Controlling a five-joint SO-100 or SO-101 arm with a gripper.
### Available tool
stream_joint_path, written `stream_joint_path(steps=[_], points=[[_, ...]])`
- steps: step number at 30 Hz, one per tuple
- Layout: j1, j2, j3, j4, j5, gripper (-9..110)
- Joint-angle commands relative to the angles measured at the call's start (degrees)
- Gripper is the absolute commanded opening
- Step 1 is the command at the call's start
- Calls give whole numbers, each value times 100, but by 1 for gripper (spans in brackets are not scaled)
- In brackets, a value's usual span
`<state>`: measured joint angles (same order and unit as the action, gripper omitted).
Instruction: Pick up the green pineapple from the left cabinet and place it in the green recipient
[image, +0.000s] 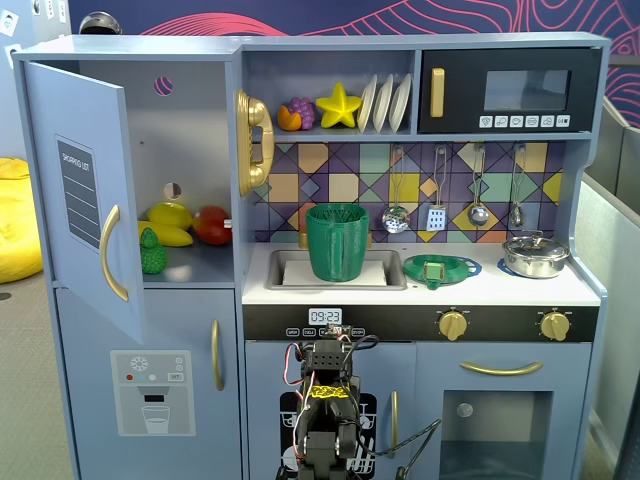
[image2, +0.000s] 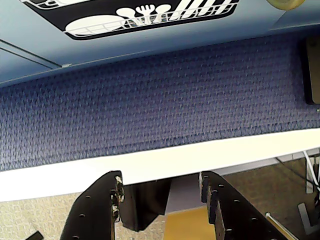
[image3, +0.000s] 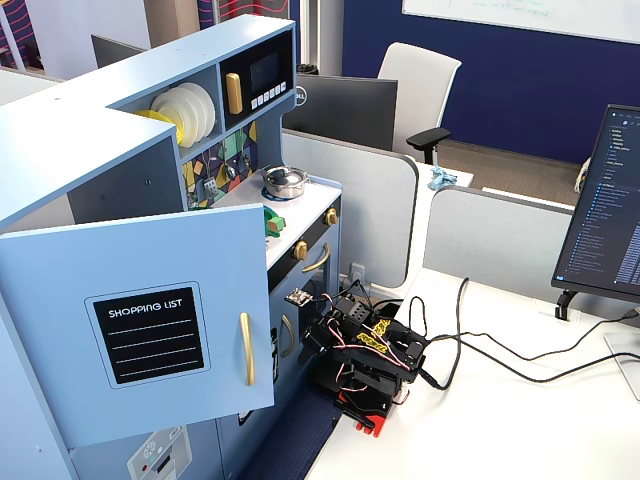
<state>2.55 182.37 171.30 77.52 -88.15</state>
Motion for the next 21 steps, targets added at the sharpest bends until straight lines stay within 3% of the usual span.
stream_joint_path(steps=[1,9,12,15,21], points=[[-352,-26,44,1020,149,0],[-431,-26,44,1020,185,0],[-923,-44,35,791,62,0],[-1784,-53,-185,-404,316,0],[-3560,-519,-712,-4869,-369,0]])
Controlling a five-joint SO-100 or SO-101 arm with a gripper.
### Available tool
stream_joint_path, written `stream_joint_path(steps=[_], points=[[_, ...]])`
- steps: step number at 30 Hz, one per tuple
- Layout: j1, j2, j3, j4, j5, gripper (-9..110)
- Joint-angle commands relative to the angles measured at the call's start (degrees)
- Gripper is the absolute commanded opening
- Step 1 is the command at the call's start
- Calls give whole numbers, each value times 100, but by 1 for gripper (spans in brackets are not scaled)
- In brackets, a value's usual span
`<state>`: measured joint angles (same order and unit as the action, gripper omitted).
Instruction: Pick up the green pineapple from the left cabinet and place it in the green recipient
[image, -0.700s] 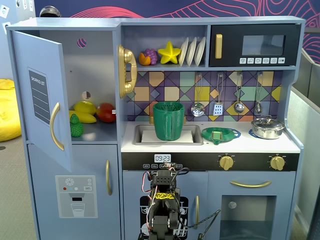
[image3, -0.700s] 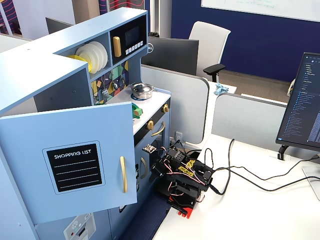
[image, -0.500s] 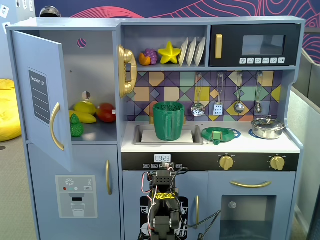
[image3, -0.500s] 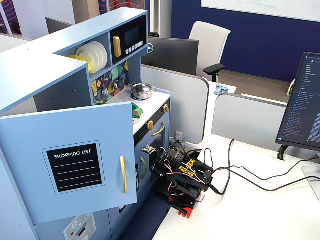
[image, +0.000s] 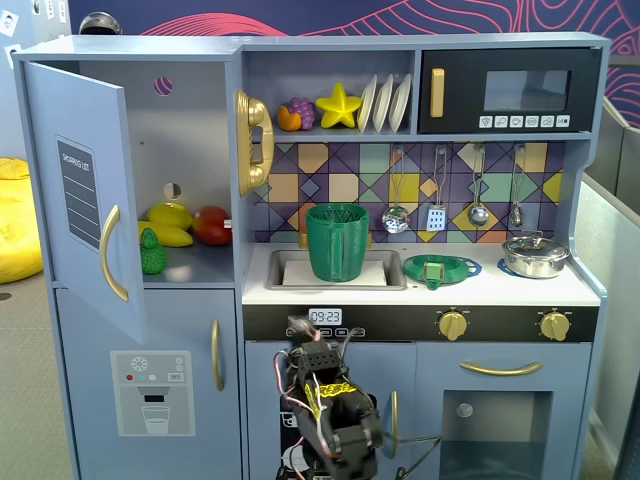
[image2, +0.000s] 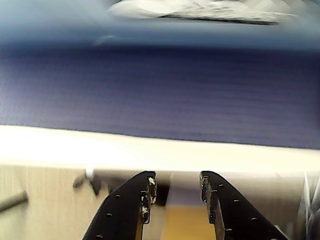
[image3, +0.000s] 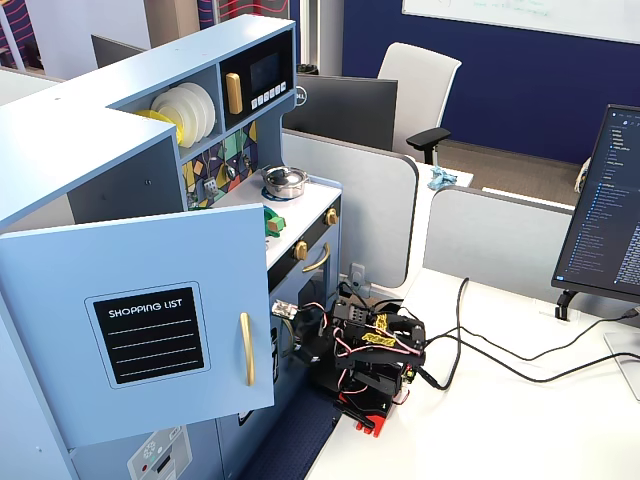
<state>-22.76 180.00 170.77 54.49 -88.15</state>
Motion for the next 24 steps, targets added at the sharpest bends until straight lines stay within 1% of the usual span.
stream_joint_path(steps=[1,3,4,7,9,12,14,18,21,24], points=[[-1345,-396,-809,-3146,-475,0],[-1986,-686,-1143,-4131,-1134,0],[-2303,-782,-1397,-4298,-1371,0],[-3085,-1063,-2180,-4386,-1749,0],[-3305,-1362,-2628,-4395,-2030,0],[-3076,-1986,-3103,-4359,-2232,0],[-2892,-2426,-3375,-4386,-2118,0],[-2628,-3375,-3841,-4825,-2188,0],[-2435,-3955,-4298,-5098,-1512,16],[-2347,-4395,-4474,-5563,-1072,23]])
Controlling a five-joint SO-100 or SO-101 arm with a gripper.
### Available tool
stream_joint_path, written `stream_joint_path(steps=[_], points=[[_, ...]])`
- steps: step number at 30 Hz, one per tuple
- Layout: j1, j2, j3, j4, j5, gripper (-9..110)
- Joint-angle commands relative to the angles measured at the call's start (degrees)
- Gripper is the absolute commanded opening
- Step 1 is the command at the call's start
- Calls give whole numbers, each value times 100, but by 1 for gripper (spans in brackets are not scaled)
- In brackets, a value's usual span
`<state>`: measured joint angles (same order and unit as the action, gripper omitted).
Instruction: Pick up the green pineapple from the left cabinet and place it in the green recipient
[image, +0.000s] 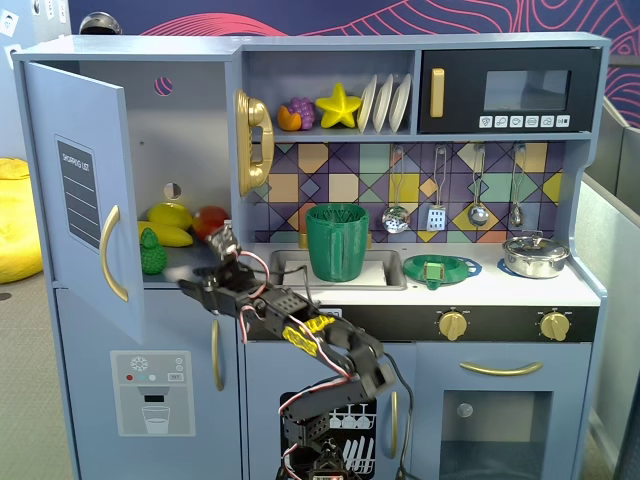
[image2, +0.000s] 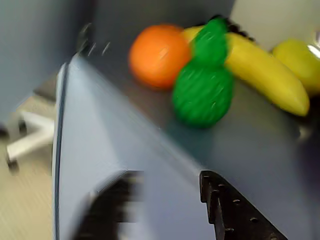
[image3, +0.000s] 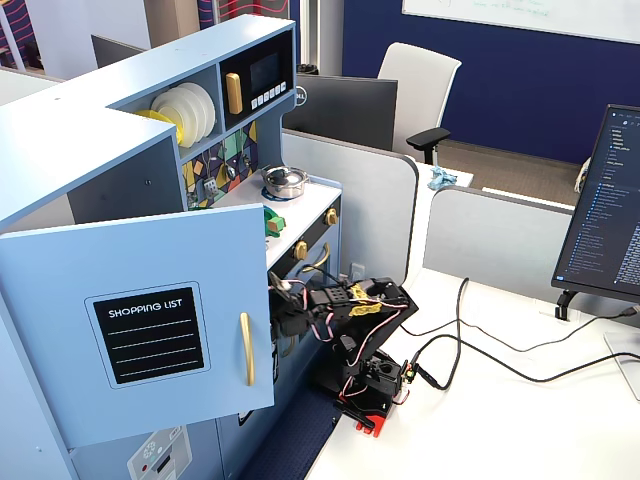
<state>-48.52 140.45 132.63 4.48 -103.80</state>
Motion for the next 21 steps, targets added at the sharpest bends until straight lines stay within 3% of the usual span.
stream_joint_path(steps=[1,7,21], points=[[237,-554,-694,-712,633,25],[360,-1116,-879,-1327,1389,30],[413,-2777,-1644,-2777,1257,30]])
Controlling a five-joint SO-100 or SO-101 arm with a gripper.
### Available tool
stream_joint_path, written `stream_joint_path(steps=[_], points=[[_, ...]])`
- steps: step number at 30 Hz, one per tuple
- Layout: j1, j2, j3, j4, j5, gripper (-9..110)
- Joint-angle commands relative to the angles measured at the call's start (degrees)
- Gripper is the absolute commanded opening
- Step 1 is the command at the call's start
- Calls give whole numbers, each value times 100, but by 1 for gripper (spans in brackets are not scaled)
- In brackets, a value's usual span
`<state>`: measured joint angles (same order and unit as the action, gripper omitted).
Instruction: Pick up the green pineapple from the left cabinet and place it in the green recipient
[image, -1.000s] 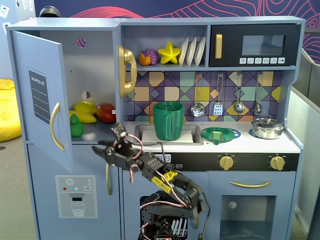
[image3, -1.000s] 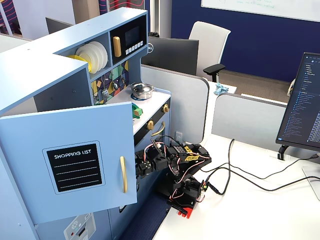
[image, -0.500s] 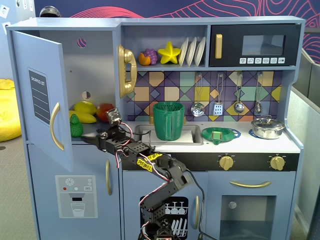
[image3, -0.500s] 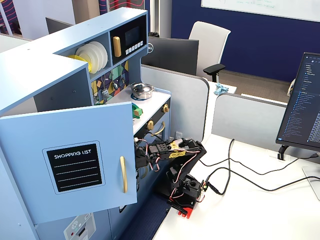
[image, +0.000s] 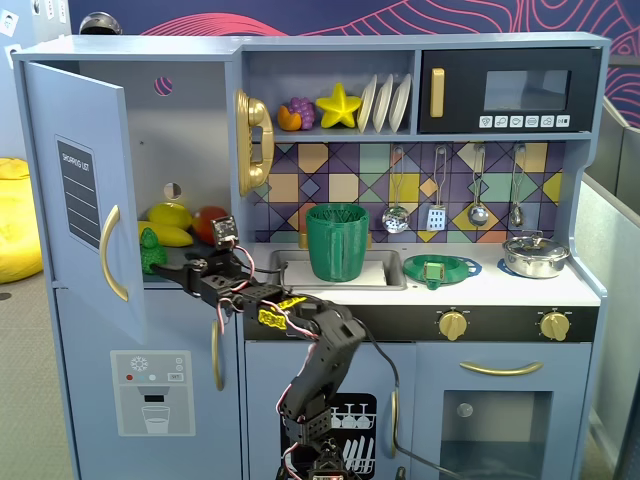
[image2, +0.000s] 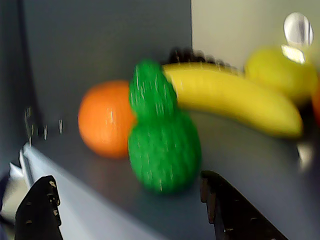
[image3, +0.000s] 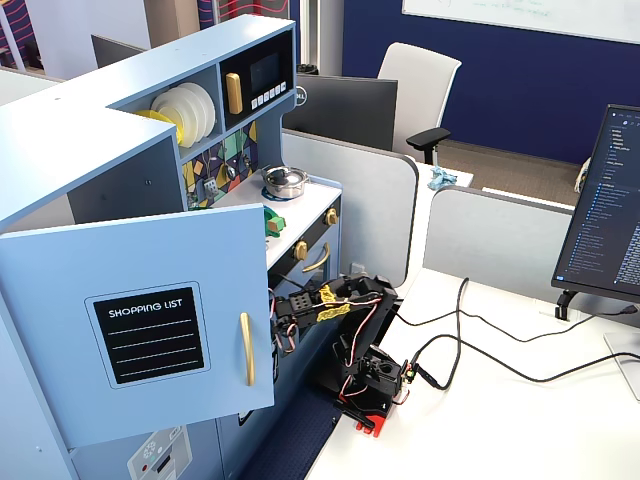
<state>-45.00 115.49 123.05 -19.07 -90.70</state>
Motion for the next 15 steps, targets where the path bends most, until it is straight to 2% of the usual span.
stream_joint_path(steps=[1,6,15], points=[[62,-396,-747,-519,-70,30],[9,-896,-800,-1028,-246,31],[114,-1591,-1310,-1037,-475,32]])
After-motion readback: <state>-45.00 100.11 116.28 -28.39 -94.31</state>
